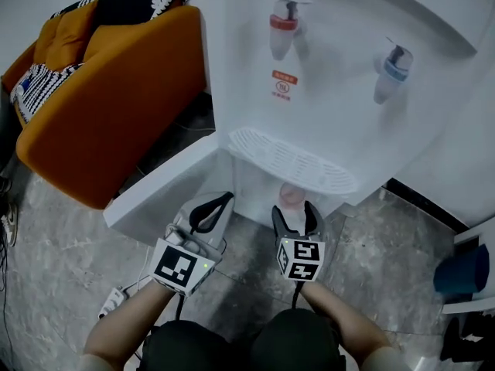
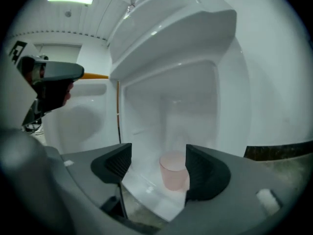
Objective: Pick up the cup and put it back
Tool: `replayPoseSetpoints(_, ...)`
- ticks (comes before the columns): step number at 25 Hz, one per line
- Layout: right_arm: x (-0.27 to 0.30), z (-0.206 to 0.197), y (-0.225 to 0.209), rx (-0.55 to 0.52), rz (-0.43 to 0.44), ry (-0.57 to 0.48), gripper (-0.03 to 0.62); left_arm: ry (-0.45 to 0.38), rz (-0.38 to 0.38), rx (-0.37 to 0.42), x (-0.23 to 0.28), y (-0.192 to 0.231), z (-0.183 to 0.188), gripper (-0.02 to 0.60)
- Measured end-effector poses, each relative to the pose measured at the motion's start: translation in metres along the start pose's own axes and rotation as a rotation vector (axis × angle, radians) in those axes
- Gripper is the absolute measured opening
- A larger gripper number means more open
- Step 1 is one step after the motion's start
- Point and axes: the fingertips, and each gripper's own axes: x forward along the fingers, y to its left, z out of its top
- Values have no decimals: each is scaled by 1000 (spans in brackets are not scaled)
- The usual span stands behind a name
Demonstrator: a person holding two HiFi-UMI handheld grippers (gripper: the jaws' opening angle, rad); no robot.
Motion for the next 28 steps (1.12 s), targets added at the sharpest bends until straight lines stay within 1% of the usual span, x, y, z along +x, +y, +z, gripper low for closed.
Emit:
replayPoseSetpoints(2, 5, -9, -7, 40, -66, -9, 344, 8, 11, -24, 5, 2, -11, 3)
replayPoseSetpoints(6, 18, -26, -18, 81, -153, -22, 348, 22, 13, 11, 21, 6, -39, 2)
replayPoseSetpoints(11, 40, -51, -30, 88, -224, -21, 348, 60, 29, -27, 43, 13, -76, 2)
replayPoseSetpoints(12, 45, -55, -31, 93, -234, -20, 353, 67, 31, -30, 45, 14, -83, 2)
replayPoseSetpoints(14, 57, -60, -33, 105, -254, -19, 386, 82, 30, -46, 50, 18, -96, 2)
replayPoseSetpoints(16, 68, -64, -37, 121, -277, -7, 397, 91, 35, -67, 53, 24, -105, 3)
replayPoseSetpoints(18, 77, -71, -40, 146, -290, 20, 399, 105, 35, -67, 55, 25, -111, 3)
replayPoseSetpoints(21, 89, -77, -44, 149, -294, 40, 399, 126, 42, -30, 57, 25, -120, 3)
replayPoseSetpoints(24, 97, -78, -47, 138, -284, 44, 399, 133, 53, -59, 59, 24, -124, 2)
replayPoseSetpoints(26, 100, -79, -48, 132, -270, 55, 359, 140, 53, -77, 59, 25, -127, 3)
replayPoseSetpoints(28, 100, -80, -44, 114, -243, 68, 364, 146, 54, -85, 58, 25, -130, 2)
